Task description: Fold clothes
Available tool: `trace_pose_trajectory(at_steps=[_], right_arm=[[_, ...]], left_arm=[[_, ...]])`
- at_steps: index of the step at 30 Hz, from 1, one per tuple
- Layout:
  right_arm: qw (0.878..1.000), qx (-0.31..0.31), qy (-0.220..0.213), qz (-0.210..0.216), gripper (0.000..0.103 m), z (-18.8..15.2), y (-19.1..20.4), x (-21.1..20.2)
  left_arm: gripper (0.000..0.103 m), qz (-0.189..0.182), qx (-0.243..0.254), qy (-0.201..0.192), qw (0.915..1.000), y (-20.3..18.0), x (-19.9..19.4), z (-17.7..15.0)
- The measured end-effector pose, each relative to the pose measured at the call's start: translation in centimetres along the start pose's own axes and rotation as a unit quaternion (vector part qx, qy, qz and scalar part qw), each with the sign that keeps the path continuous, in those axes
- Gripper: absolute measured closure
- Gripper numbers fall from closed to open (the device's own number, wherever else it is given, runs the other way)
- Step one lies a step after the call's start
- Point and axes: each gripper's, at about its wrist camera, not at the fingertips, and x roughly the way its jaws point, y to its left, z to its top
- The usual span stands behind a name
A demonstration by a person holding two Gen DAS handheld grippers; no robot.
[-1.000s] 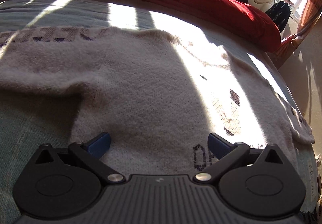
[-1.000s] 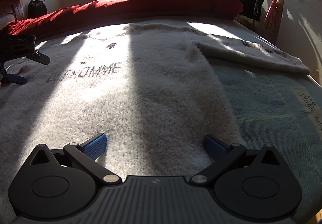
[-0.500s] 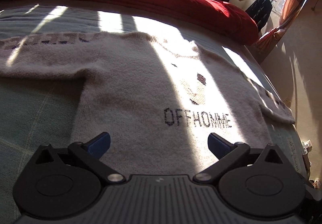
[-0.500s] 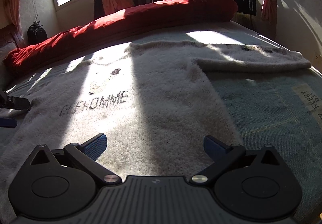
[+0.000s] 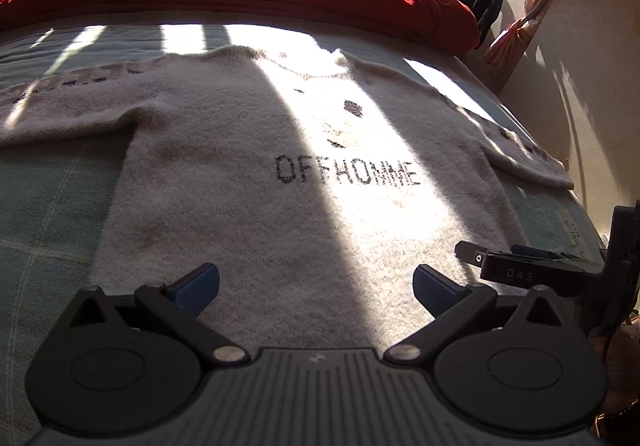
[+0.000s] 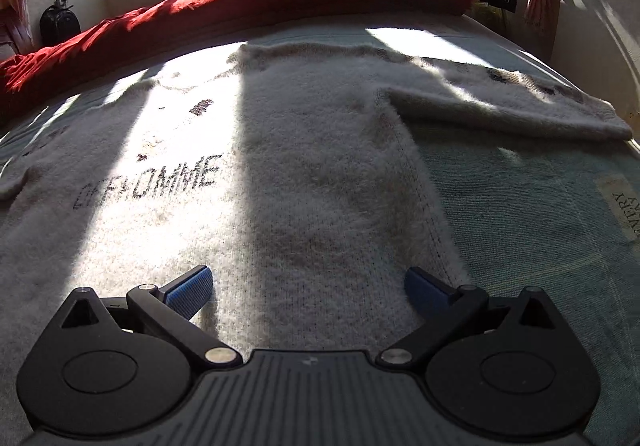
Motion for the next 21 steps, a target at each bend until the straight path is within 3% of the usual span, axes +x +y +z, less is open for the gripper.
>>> trace_pose_trajectory(at_steps=[4,7,21], right_arm=[[1.000,-0.010,0.000,-0.003,0.000,-1.5,0.1,-1.2],[1.000,-0.012,0.002,-0.003,0.000,-2.0,0.0,-1.7],[1.000,-0.005,0.012,-0.015,0.000,-2.1,0.2,-2.0]], left_arm=[[0.001,0.005,-0.029,0.038,0.9989,0.6,2.4,-0.8],[0.001,0.005,-0.040,0.032,0.9987,1.0,2.2,-1.7],[0.001,0.047,0.047,0.063,0.9958,-1.1,2.5,-2.4]])
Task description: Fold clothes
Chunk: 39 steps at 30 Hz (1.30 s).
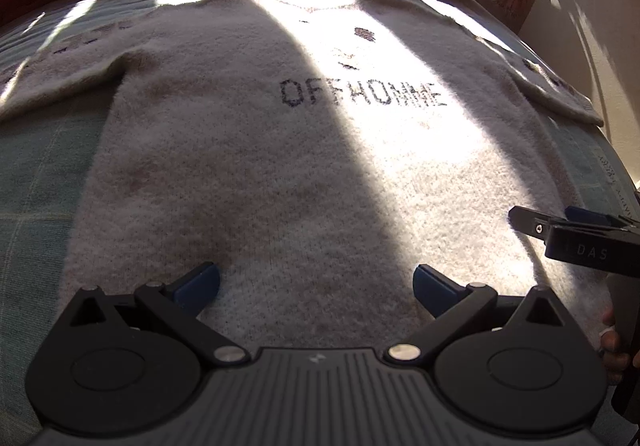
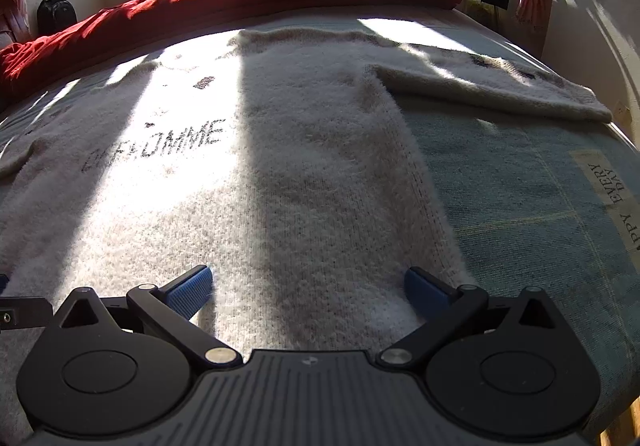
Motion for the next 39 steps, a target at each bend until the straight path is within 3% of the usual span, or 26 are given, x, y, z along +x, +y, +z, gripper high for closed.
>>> trace_pose_trajectory(at_steps=[5,13,21,30,35,39], right_arm=[[1.000,-0.004,0.000,0.000,0.000,-0.3,-0.1,0.0],[1.000,-0.006,0.006,-0.011,0.000,-0.3,0.2,0.4],[1.000,-0.009,-0.005,-0.019,0.000,-0.5,0.5,0.3],[1.000,-0.009,-0.010,-0.017,0.000,-0.6,0.4,0.4],[1.000,-0.007,-0.012,-0.018,0.000,-0.6,0.4,0.4],[1.000,-0.007,-0.012,-0.018,0.000,-0.6,0.4,0.4]], left_arm=[[0.001,-0.018,-0.009,-0.012,0.9997,0.3,-1.1,-0.8],[0.001,-0.011,0.014,-0.016,0.9997,0.2,-2.1,-2.6],[0.001,-0.004,0.029,-0.015,0.9995,-0.2,-1.2,-1.6],[0.001,-0.017,0.059,-0.021,0.9979,0.1,-2.9,-4.5],[0.001,-0.015,0.039,-0.058,0.9975,1.1,-3.5,-2.2],[0.001,-0.014,0.018,-0.058,0.9981,2.4,-2.0,0.2]])
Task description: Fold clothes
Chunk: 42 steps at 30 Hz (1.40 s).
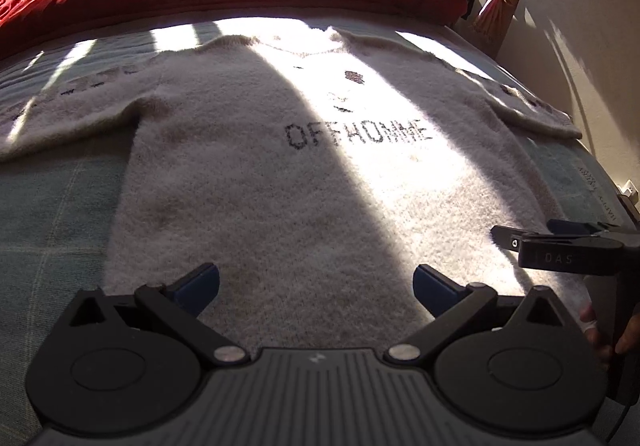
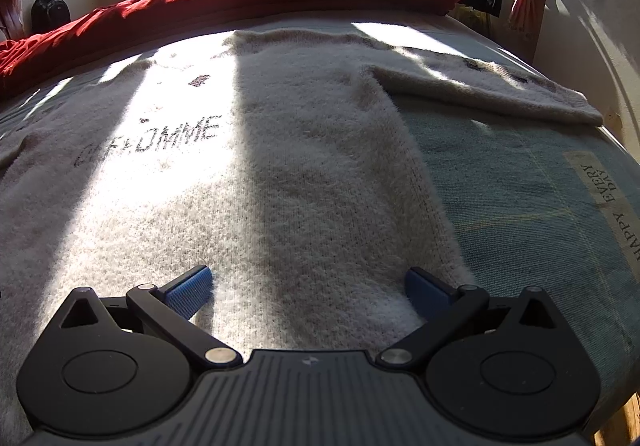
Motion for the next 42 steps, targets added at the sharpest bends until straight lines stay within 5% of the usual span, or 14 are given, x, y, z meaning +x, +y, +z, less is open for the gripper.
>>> trace_pose_trajectory(at_steps=[5,14,22,29,42], right_arm=[[1.000,0.000,0.000,0.004,0.000,0.0,-0.2,0.0],[1.000,0.001,-0.006,0.004,0.000,-0.2,-0.2,0.0],[1.000,0.000,-0.009,0.003,0.000,-0.3,-0.1,0.1],[1.000,0.002,-0.014,0.004,0.000,-0.4,-0.1,0.0],[1.000,-0.013,0.002,0.000,0.000,-0.1,0.2,-0.4]], left_arm=[[0.001,0.005,-0.059,0.003,0.9982,3.5,0.9,-1.1],[0.001,0.009,-0.048,0.001,0.9988,3.2,-2.3,-1.4],[0.001,-0.063,-0.039,0.025,0.9970,-0.4,-1.3,-2.2],[0.001,-0.080,-0.033,0.055,0.9947,-1.3,-2.8,-4.8],[0.001,-0.034,-0.040,0.050,0.9974,-1.6,-1.9,-5.1]])
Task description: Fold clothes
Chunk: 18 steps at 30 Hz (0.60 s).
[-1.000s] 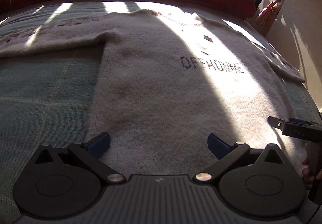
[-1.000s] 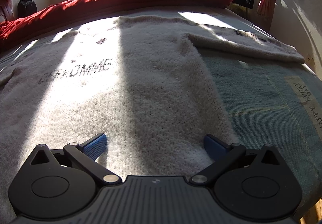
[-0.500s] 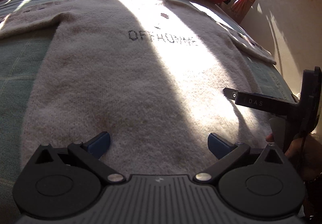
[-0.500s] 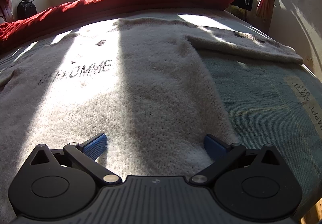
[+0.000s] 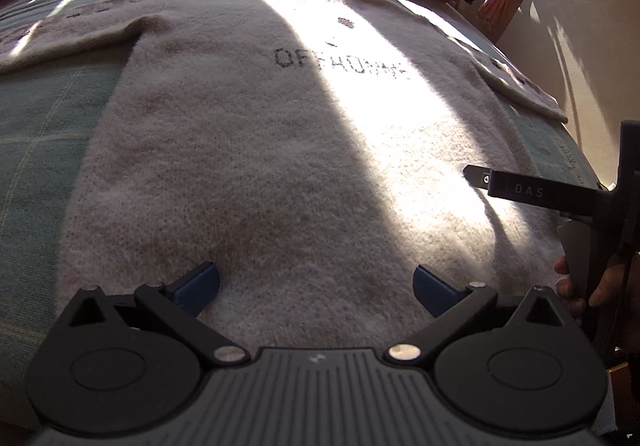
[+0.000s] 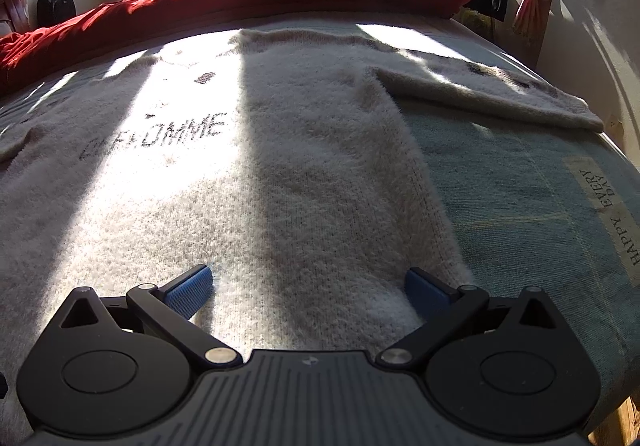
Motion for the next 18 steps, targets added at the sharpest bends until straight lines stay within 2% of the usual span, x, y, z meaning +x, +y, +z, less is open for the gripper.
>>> trace_pose_trajectory(at_steps=[6,12,15,18], right_arm=[[1.000,-0.014,-0.013,0.004,0.000,-1.0,0.0,-0.8],[1.000,-0.014,-0.001,0.001,0.000,-0.6,0.1,-0.9],[1.000,-0.014,0.000,0.000,0.000,-0.6,0.2,-0.9],[1.000,-0.013,-0.001,0.000,0.000,-0.7,0.1,-0.9]], left_arm=[[0.001,0.002,-0.004,-0.009,1.0000,-0.1,-0.4,0.2],[0.001,0.014,0.036,-0.032,0.9987,-1.8,-0.1,2.3],[0.001,0.015,0.049,-0.030,0.9982,-2.5,0.6,2.9],[0.001,0.015,0.052,-0.016,0.9984,-2.8,1.3,2.1]])
